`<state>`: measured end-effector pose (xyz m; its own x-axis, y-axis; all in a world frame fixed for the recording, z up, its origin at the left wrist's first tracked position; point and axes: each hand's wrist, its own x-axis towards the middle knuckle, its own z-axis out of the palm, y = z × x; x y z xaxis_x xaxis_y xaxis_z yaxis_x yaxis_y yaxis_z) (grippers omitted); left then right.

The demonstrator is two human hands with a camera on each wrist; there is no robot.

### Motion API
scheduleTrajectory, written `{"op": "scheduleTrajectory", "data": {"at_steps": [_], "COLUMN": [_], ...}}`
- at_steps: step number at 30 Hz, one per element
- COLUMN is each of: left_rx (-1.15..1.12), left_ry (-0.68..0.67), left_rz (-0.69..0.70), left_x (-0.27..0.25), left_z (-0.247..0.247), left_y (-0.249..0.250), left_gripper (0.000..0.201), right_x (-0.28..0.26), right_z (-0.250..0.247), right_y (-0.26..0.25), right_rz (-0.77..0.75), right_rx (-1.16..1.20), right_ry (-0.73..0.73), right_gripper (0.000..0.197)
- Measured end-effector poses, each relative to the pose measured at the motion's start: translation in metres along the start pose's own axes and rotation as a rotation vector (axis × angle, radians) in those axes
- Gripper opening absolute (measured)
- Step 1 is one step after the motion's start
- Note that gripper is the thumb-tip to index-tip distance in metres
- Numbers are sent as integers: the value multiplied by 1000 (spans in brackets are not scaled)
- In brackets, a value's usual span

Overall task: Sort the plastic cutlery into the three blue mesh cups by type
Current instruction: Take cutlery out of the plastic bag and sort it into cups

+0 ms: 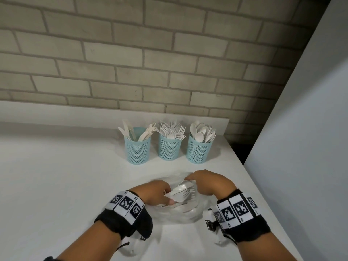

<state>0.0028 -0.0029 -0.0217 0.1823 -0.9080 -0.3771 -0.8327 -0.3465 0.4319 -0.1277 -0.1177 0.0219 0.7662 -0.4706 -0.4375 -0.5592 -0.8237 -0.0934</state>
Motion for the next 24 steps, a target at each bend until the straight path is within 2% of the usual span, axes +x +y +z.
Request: {"op": "scheduleTrajectory", "data": {"at_steps": [5,9,13,18,24], "left_rx": [-45,-191,-372,-422,-526], "left_ry": [-5,64,70,21,26], "left_rz": [-9,-7,23,-10,1], "left_x": [2,3,1,3,1], "left_z": [-3,-5,-6,-1,-4], "left_y": [-4,-10,-13,-11,-10], "left_gripper": [18,22,13,14,23], "right_x": [2,5,7,8,5], "right_z": [0,-2,-3,-3,-11], "right_y": [2,6,10,12,13], "right_rz": [-8,-4,-25,-22,-44], "right_rx": [27,65,125,145,211], "right_ry": [28,35,48,65,65], "right_gripper": [51,51,51,53,44]}}
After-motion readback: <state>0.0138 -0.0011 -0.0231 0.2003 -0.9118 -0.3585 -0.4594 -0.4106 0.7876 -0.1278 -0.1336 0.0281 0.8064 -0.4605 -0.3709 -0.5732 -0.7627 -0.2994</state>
